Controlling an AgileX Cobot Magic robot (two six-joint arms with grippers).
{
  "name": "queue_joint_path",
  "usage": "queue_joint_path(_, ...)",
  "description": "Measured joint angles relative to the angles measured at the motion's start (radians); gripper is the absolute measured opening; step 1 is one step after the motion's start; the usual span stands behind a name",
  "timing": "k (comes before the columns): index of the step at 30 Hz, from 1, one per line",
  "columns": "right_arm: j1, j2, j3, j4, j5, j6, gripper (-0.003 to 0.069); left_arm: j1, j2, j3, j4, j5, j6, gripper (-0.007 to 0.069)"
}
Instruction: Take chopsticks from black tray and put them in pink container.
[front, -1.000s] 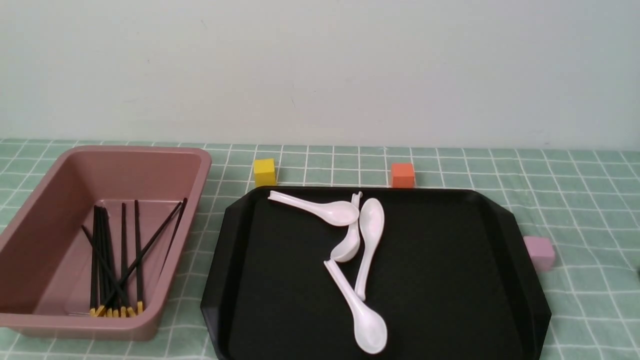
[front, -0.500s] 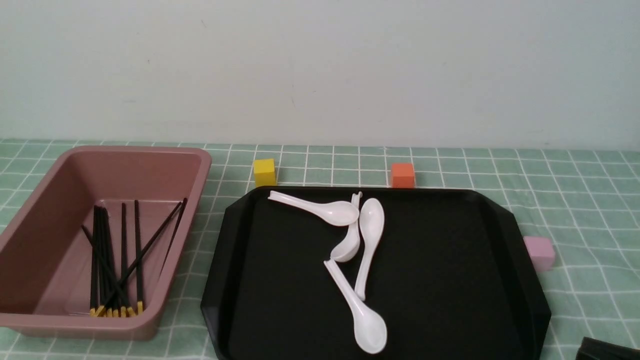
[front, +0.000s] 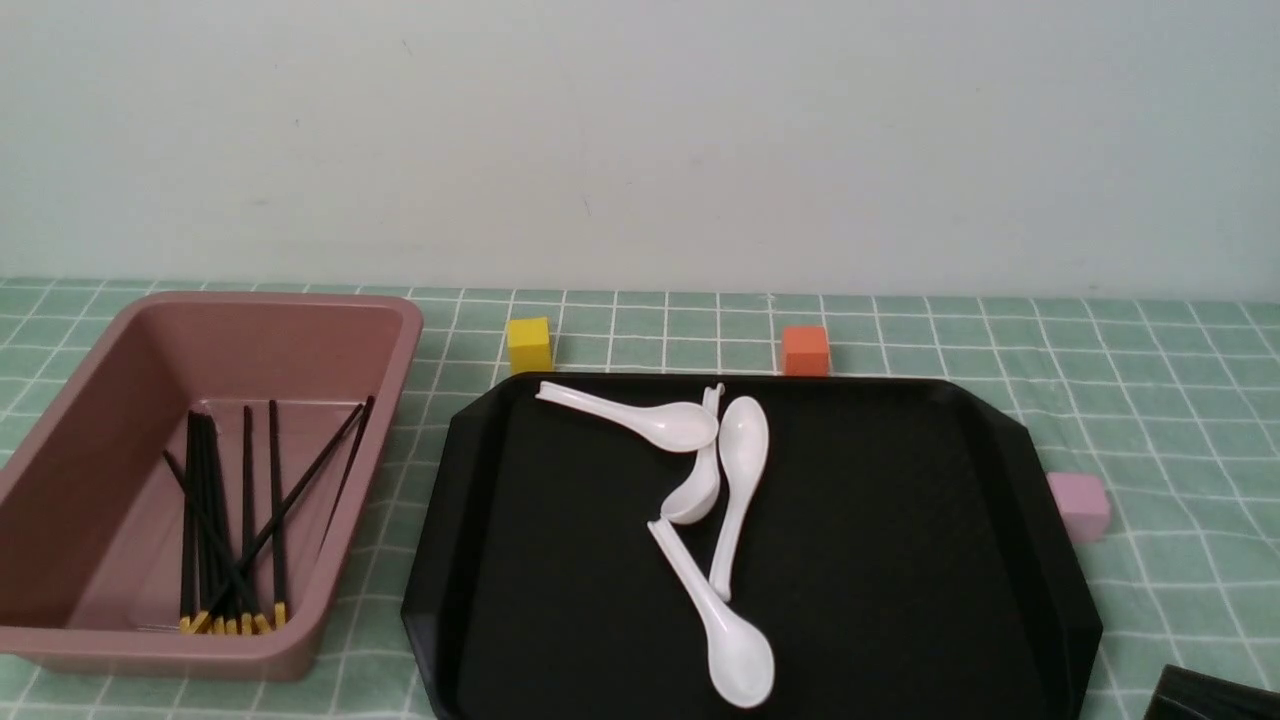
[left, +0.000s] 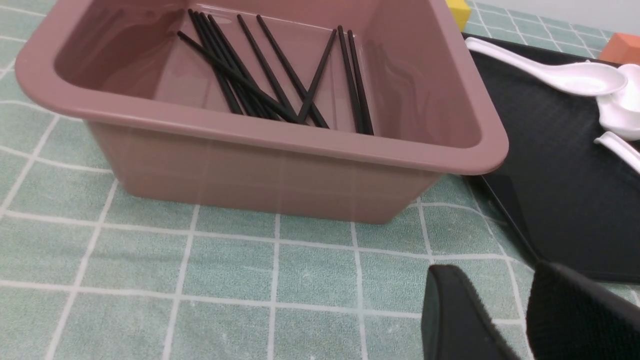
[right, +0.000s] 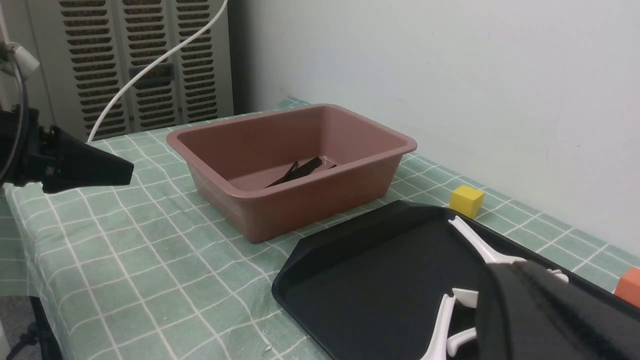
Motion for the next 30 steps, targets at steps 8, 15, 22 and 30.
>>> queue_joint_path(8, 0.000, 0.000, 0.000, 0.000, 0.000, 0.000, 0.0014, 0.000, 0.000, 0.000, 0.000, 0.000, 0.000, 0.0239)
queue_joint_path(15, 0.000, -0.022, 0.002, 0.005, 0.000, -0.004, 0.0022, 0.000, 0.000, 0.000, 0.000, 0.000, 0.000, 0.0239)
queue_joint_path(22, -0.175, -0.094, 0.078, 0.175, 0.003, -0.211, 0.0031, 0.000, 0.000, 0.000, 0.000, 0.000, 0.000, 0.0239)
queue_joint_path(30, -0.556, -0.246, 0.240, 0.296, 0.023, -0.306, 0.0035, 0.000, 0.000, 0.000, 0.000, 0.000, 0.000, 0.0238)
